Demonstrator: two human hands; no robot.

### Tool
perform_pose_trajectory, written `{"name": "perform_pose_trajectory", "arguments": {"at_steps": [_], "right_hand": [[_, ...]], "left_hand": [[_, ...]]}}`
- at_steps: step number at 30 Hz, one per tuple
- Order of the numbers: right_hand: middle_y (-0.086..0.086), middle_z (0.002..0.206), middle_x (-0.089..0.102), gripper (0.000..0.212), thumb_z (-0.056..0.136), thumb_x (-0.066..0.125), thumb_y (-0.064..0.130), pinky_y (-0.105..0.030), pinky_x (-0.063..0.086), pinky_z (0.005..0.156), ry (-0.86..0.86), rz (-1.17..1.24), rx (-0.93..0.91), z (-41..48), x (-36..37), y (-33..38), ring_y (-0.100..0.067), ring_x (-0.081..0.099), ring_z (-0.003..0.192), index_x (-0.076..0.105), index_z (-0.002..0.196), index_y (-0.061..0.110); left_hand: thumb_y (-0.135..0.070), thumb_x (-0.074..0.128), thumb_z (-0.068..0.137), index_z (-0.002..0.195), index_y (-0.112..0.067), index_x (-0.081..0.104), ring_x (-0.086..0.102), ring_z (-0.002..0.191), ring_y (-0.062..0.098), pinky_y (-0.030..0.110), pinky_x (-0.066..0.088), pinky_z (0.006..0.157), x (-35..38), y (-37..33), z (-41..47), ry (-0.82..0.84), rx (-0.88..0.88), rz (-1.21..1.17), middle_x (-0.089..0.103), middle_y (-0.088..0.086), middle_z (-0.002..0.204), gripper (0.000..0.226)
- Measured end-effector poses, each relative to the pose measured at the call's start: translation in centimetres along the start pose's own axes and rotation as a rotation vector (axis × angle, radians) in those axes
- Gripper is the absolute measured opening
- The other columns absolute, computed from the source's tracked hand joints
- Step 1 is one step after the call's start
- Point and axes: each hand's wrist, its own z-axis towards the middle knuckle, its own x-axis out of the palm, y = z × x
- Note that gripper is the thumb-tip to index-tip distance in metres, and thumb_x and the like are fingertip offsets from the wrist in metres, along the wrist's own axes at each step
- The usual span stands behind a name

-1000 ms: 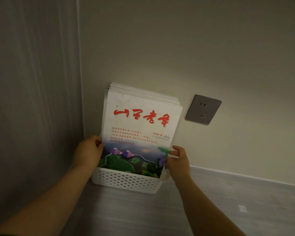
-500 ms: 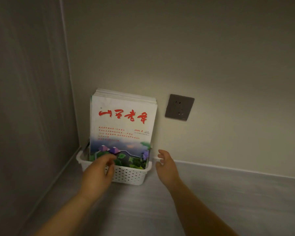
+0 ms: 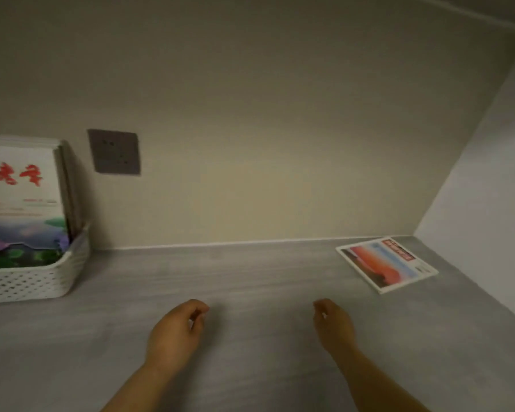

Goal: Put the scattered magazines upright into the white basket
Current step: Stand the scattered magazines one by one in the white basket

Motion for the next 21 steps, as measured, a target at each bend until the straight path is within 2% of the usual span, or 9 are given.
{"name": "perform_pose_trajectory", "arguments": {"at_steps": [5, 10, 13, 17, 21], "right_hand": [[-0.008, 0.131, 0.053, 0.036, 0.087, 0.049, 0.014, -0.028, 0.039, 0.096, -0.035, -0.090, 0.171, 2.0, -7.9, -11.1, -0.025, 0.049, 0.119, 0.049, 0.124, 0.012], [-0.011, 0.144, 0.036, 0.045, 0.091, 0.042, 0.022, -0.033, 0.032, 0.106, -0.027, -0.239, 0.304, 3.5, -12.1, -18.6, -0.027, 0.036, 0.131, 0.036, 0.134, 0.011], [-0.010, 0.152, 0.021, 0.052, 0.092, 0.038, 0.034, -0.034, 0.018, 0.113, -0.024, -0.388, 0.274, 4.5, -12.8, -21.2, -0.026, 0.019, 0.140, 0.027, 0.138, 0.012], [-0.007, 0.155, 0.007, 0.056, 0.094, 0.028, 0.042, -0.035, 0.003, 0.116, -0.012, -0.418, 0.177, 6.2, -12.8, -22.9, -0.023, 0.004, 0.143, 0.016, 0.143, 0.017], [-0.006, 0.156, 0.000, 0.059, 0.093, 0.021, 0.046, -0.036, -0.007, 0.114, -0.030, -0.424, 0.150, 7.2, -12.2, -24.4, -0.021, -0.004, 0.143, 0.007, 0.144, 0.019]], "left_hand": [[-0.012, 0.053, 0.085, 0.102, -0.012, 0.065, 0.060, 0.102, 0.019, 0.022, 0.041, 0.081, 9.7, -6.0, -0.5, 0.217, 0.113, 0.078, 0.065, 0.005, 0.113, 0.021], [-0.019, 0.049, 0.088, 0.108, -0.018, 0.063, 0.055, 0.110, 0.015, 0.020, 0.039, 0.090, 16.2, -10.2, -0.3, 0.428, 0.315, 0.183, 0.059, 0.000, 0.121, 0.025], [-0.022, 0.048, 0.088, 0.114, -0.017, 0.059, 0.052, 0.116, 0.015, 0.021, 0.037, 0.096, 19.1, -11.5, 0.3, 0.506, 0.357, 0.245, 0.055, 0.000, 0.127, 0.028], [-0.026, 0.049, 0.088, 0.122, -0.017, 0.053, 0.048, 0.121, 0.015, 0.020, 0.034, 0.100, 22.6, -13.0, 1.5, 0.556, 0.391, 0.302, 0.051, 0.000, 0.134, 0.035], [-0.025, 0.049, 0.089, 0.116, -0.018, 0.059, 0.050, 0.119, 0.017, 0.017, 0.032, 0.094, 26.6, -15.7, 4.5, 0.572, 0.363, 0.251, 0.056, 0.002, 0.130, 0.029]]}}
